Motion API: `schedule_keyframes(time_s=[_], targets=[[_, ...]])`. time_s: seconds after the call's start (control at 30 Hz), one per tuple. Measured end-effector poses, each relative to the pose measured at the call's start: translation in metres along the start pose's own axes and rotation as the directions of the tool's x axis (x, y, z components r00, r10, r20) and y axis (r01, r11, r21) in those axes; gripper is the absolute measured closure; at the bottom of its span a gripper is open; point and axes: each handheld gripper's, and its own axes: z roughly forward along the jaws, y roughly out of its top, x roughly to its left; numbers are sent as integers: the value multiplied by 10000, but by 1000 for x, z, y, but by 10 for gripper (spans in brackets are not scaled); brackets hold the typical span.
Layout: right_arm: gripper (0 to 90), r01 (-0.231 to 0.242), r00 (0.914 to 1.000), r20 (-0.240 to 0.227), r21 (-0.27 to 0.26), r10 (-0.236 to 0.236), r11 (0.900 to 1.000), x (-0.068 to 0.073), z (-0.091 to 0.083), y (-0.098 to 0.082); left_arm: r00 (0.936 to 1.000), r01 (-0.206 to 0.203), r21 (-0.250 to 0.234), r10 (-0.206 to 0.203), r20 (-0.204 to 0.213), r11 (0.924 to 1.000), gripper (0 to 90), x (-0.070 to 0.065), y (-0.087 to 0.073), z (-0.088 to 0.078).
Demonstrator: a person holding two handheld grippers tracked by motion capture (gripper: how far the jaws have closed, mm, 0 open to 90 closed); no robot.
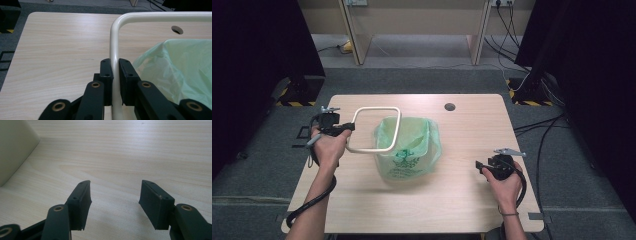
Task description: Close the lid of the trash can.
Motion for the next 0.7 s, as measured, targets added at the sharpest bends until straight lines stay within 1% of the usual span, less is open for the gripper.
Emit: schedule_keyframes(time_s=[0.37, 0.7], targets=[[419, -61, 10000, -23, 17, 61, 10000, 0, 0, 0, 9999, -79, 38, 78, 64, 10000, 813, -6, 0, 1], [418, -49, 10000, -16, 30, 49, 10000, 0, 0, 0, 9995, -240, 91, 238, 219, 9997, 813, -14, 0, 1]])
